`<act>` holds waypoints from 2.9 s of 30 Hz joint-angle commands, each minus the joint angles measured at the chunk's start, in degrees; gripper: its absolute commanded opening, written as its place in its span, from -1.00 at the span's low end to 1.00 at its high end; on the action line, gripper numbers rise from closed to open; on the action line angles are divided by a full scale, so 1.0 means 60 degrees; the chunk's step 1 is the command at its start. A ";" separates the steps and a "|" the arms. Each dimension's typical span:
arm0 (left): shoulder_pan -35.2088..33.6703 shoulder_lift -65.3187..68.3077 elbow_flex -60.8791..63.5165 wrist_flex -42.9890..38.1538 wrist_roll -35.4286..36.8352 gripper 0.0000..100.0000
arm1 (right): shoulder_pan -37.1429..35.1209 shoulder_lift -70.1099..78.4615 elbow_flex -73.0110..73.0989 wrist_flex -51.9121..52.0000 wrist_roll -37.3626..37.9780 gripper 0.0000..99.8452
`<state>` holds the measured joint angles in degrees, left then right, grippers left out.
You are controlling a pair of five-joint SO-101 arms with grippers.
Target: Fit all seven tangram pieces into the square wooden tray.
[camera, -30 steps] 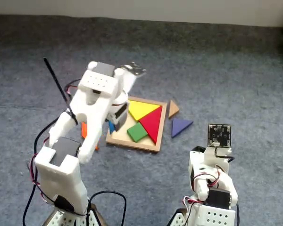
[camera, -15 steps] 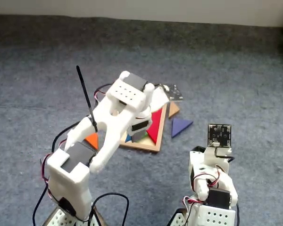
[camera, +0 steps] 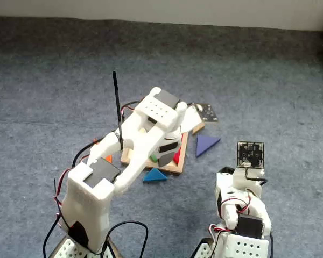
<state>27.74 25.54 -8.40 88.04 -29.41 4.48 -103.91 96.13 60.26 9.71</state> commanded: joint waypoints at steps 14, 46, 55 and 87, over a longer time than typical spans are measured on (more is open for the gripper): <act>0.0300 -0.0242 -0.0842 0.1377 0.0821 -0.63 | 0.0168 -0.0022 0.1297 -0.0212 -0.0059 -0.99; 0.0227 -0.4154 0.6777 -0.4747 0.0952 -0.62 | 0.0168 -0.0022 0.1297 -0.0330 -0.0059 -0.99; 0.0007 -0.4125 0.5985 -0.4718 0.1245 -0.62 | 0.0168 -0.0022 0.1297 -0.0330 -0.0059 -0.99; -0.0125 -0.4125 0.5853 -0.3267 0.1451 -0.61 | 0.0168 -0.0022 0.1297 -0.0330 -0.0059 -0.99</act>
<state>26.33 2.15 24.04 72.84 -21.41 4.48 -103.91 96.13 59.38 9.71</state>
